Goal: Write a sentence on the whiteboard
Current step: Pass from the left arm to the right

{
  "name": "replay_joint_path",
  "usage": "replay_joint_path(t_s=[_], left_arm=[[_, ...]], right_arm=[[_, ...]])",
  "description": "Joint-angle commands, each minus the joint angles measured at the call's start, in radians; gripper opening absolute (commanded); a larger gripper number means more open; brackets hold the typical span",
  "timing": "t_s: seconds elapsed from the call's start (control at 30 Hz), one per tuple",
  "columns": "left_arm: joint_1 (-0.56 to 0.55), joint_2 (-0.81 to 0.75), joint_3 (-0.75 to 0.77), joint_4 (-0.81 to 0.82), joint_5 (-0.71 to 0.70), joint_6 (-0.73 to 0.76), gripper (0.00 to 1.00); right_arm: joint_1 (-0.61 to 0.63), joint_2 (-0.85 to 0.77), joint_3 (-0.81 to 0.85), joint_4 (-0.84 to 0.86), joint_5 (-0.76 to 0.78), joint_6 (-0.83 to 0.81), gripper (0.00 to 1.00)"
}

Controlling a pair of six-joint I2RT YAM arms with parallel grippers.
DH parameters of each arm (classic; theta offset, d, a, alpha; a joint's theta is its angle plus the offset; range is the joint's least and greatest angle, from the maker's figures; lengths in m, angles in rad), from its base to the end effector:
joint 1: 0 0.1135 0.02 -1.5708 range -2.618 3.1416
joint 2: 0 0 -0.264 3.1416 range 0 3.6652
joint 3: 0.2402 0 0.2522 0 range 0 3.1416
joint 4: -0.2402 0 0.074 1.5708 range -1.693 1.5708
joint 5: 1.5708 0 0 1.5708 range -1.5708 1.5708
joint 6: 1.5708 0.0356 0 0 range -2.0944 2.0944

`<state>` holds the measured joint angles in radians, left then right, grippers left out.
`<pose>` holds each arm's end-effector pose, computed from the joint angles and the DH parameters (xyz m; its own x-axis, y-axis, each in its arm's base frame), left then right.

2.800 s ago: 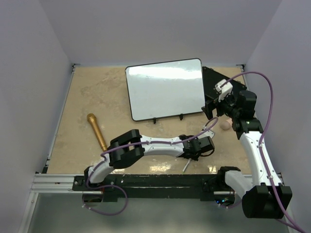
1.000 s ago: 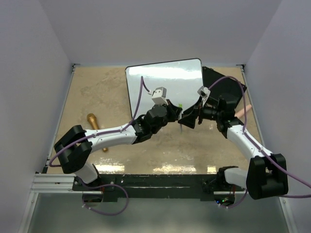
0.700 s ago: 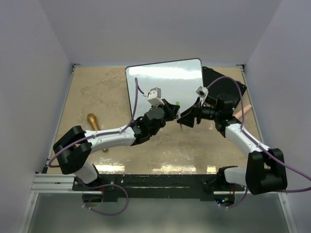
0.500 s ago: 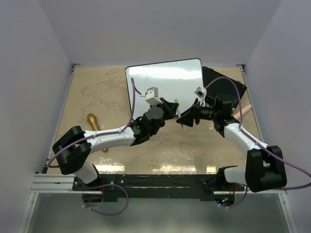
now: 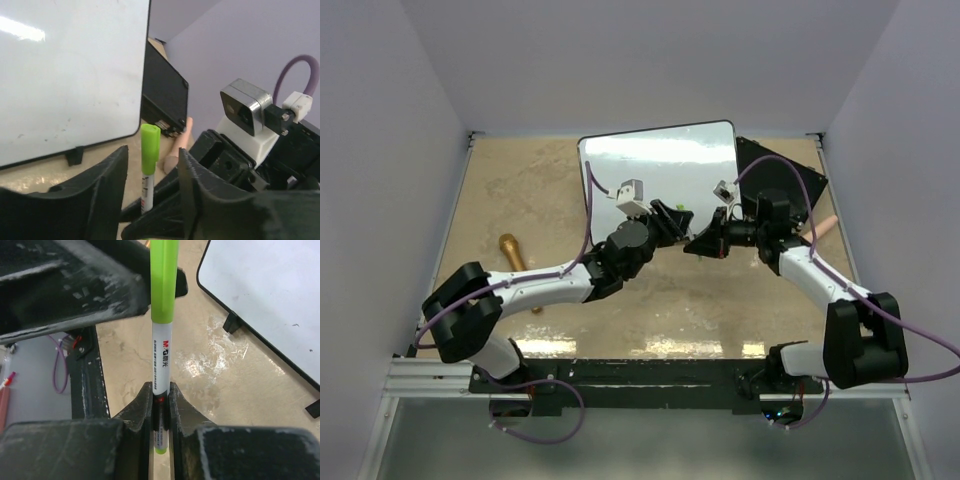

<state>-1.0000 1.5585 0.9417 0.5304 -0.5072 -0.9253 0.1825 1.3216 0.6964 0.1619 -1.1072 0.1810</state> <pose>0.2069 -0.2902 0.2757 -0.4067 -0.6588 -0.6328 0.2480 0.5871 -0.7706 0.2588 0.0801 0.2344 -0.5886 -0.0268 -0.8080 -0.7747 0.3043 0.5542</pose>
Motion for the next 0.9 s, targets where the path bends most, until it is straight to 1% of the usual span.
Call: replay_joint_path(t_s=[0.0,0.03,0.07,0.1,0.13,0.17,0.2,0.27,0.3,0.33,0.4,0.43,0.5,0.6,0.7,0.87], left_arm=[[0.043,-0.109,-0.061,0.100,0.190,0.089,0.61],[0.052,-0.147,-0.087,0.091,0.226,0.101,0.64],[0.063,-0.169,-0.101,0.079,0.258,0.127,0.66],[0.087,-0.190,-0.113,0.054,0.341,0.141,0.67],[0.098,-0.234,-0.139,0.040,0.386,0.178,0.68],[0.104,-0.257,-0.150,0.019,0.419,0.196,0.68],[0.112,-0.284,-0.158,-0.044,0.459,0.219,0.70],[0.119,-0.354,-0.178,-0.101,0.501,0.293,0.71],[0.123,-0.377,-0.182,-0.156,0.537,0.319,0.72],[0.124,-0.418,-0.191,-0.180,0.558,0.366,0.73],[0.129,-0.448,-0.198,-0.239,0.620,0.408,0.74],[0.130,-0.463,-0.204,-0.251,0.648,0.440,0.74],[0.133,-0.469,-0.210,-0.279,0.700,0.454,0.75],[0.133,-0.485,-0.248,-0.241,0.731,0.453,0.76],[0.133,-0.465,-0.247,-0.216,0.751,0.451,0.77],[0.133,-0.404,-0.224,-0.176,0.789,0.442,0.84]], right_arm=[[0.005,-0.016,0.132,-0.295,0.007,-0.413,0.00],[0.005,-0.015,0.155,-0.355,0.018,-0.443,0.00],[0.005,-0.013,0.163,-0.378,0.023,-0.471,0.00],[0.005,-0.013,0.169,-0.401,0.024,-0.530,0.00],[0.005,-0.015,0.187,-0.462,0.029,-0.567,0.00],[0.005,-0.016,0.193,-0.487,0.036,-0.602,0.00],[0.005,-0.018,0.199,-0.510,0.041,-0.662,0.00],[0.005,-0.016,0.213,-0.577,0.050,-0.719,0.00],[0.006,-0.012,0.219,-0.605,0.050,-0.780,0.00],[0.009,-0.001,0.236,-0.661,0.052,-0.810,0.00],[0.008,0.008,0.258,-0.720,0.038,-0.897,0.00],[0.011,0.010,0.258,-0.749,0.032,-0.913,0.00],[0.018,0.005,0.261,-0.775,0.026,-0.960,0.00],[0.031,-0.005,0.258,-0.809,0.010,-1.009,0.00],[0.038,-0.012,0.259,-0.855,-0.013,-1.064,0.00],[0.051,-0.015,0.258,-0.887,-0.017,-1.109,0.00]])
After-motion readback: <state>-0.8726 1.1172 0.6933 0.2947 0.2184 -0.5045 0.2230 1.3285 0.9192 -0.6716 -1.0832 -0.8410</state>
